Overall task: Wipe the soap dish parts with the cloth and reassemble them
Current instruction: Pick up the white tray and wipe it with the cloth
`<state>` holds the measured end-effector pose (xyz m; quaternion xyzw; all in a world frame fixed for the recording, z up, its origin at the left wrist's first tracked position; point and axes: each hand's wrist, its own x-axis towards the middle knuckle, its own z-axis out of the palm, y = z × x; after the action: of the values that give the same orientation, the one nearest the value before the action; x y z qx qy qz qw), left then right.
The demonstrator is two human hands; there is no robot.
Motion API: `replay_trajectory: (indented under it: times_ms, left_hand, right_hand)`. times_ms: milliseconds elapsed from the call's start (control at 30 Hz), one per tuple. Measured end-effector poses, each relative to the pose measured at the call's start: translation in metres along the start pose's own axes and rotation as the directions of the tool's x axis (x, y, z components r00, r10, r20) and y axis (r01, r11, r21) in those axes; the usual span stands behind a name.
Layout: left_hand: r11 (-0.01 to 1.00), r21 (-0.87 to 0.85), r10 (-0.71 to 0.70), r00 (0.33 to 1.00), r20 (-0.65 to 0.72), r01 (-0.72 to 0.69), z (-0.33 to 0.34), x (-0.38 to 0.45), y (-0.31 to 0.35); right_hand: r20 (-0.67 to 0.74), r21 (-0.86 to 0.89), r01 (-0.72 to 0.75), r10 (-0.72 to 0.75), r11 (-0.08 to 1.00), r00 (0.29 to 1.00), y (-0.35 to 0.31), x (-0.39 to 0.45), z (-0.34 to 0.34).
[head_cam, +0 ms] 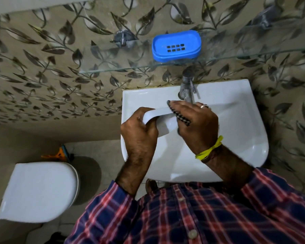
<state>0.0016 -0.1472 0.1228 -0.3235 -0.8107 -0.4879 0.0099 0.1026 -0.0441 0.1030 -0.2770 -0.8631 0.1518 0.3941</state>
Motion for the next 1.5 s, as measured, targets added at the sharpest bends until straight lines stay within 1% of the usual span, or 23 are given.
replay_trajectory:
  times_ms: [100,167,233,300,333,367,433,533,600,667,733,833,900,967,1033,1067,1133,1200,1233,1333,1400,1433,1500]
  left_hand:
    - [0.998,-0.055,0.002,0.999,-0.043,-0.004,0.001,0.003,-0.004]
    - [0.995,-0.096,0.014,0.997,-0.074,-0.021,0.0,0.004,-0.001]
    - [0.986,-0.16,-0.045,0.999,-0.028,0.04,0.002,0.005,-0.003]
    - [0.978,-0.152,-0.132,0.986,0.101,0.146,0.003,0.008,-0.005]
    - [0.989,-0.048,-0.132,0.975,0.177,0.143,0.003,0.011,-0.005]
    - [0.989,0.117,-0.115,0.962,0.248,0.088,0.002,0.014,-0.002]
    - [0.908,0.417,-0.108,0.938,0.33,-0.043,0.002,0.018,0.013]
    - [0.86,0.504,-0.115,0.928,0.354,-0.086,0.007,0.025,0.025]
    - [0.894,0.444,-0.099,0.945,0.311,-0.052,0.007,0.025,0.024]
    - [0.935,0.355,-0.086,0.97,0.229,-0.001,0.004,0.025,0.022]
    - [0.939,0.345,-0.064,0.979,0.196,-0.008,0.003,0.025,0.023]
    - [0.965,0.262,-0.073,0.979,0.192,0.02,0.007,0.028,0.019]
    - [0.984,0.173,-0.068,0.988,0.137,0.044,0.009,0.027,0.016]
    - [0.995,0.064,-0.088,0.993,0.077,0.083,0.012,0.023,0.011]
    - [0.993,-0.012,-0.114,0.987,0.114,0.116,0.014,0.016,0.009]
    - [0.993,-0.003,-0.115,0.977,0.178,0.117,0.016,0.014,0.007]
    - [0.992,0.118,-0.074,0.948,0.308,0.039,0.018,0.014,0.005]
    - [0.976,0.214,-0.031,0.954,0.298,-0.035,0.017,0.02,0.007]
    - [0.979,0.199,-0.009,0.967,0.255,-0.044,0.015,0.024,0.009]
    - [0.999,-0.036,-0.035,0.996,0.088,0.039,0.008,0.025,0.015]
    - [0.984,-0.135,-0.102,0.991,0.083,0.113,0.008,0.022,0.013]
    - [0.981,-0.133,-0.125,0.983,0.133,0.142,0.007,0.02,0.011]
    - [0.995,0.021,-0.105,0.969,0.223,0.102,0.003,0.019,0.01]
  right_hand:
    - [0.008,0.025,0.122,-0.123,0.992,0.992,-0.013,0.001,0.002]
    - [-0.028,0.029,0.086,-0.085,0.996,0.996,-0.008,0.006,0.0]
    - [-0.066,0.028,-0.007,0.009,1.0,0.998,0.003,0.009,0.0]
    - [-0.072,-0.028,-0.009,0.007,1.0,0.997,0.009,0.006,0.0]
    - [-0.065,-0.059,0.031,-0.034,0.998,0.997,0.01,0.004,0.001]
    - [-0.051,-0.08,0.084,-0.088,0.993,0.995,0.009,0.003,0.001]
    - [-0.021,-0.074,0.175,-0.177,0.982,0.984,0.004,0.003,0.003]
    - [-0.039,-0.041,0.217,-0.218,0.975,0.975,-0.003,0.009,0.004]
    - [-0.07,-0.026,0.181,-0.182,0.983,0.981,0.0,0.009,0.002]
    - [-0.11,-0.011,0.05,-0.051,0.999,0.993,0.007,0.006,0.0]
    - [-0.148,0.01,-0.055,0.056,0.998,0.987,0.008,0.003,0.002]
    - [-0.18,0.049,-0.059,0.067,0.997,0.981,-0.003,0.006,0.005]
    - [-0.184,0.075,-0.072,0.085,0.995,0.979,-0.006,0.007,0.004]
    - [-0.168,0.108,-0.139,0.156,0.984,0.973,-0.003,0.003,0.002]
    - [-0.142,0.111,-0.156,0.172,0.981,0.975,0.002,0.001,0.0]
    - [-0.122,0.086,-0.116,0.126,0.989,0.984,0.004,0.001,-0.001]
    - [-0.082,0.044,0.018,-0.014,0.999,0.997,0.001,0.006,-0.003]
    - [-0.068,0.046,0.091,-0.088,0.995,0.994,-0.006,0.014,-0.004]
    - [-0.081,0.061,0.095,-0.09,0.994,0.993,-0.008,0.017,-0.003]
    - [-0.113,0.155,-0.024,0.042,0.988,0.993,-0.009,0.013,0.003]
    - [-0.086,0.185,-0.147,0.165,0.972,0.983,-0.007,0.005,0.006]
    - [-0.074,0.173,-0.168,0.183,0.971,0.98,-0.004,0.001,0.007]
    - [-0.082,0.106,-0.122,0.131,0.987,0.988,-0.002,0.001,0.005]
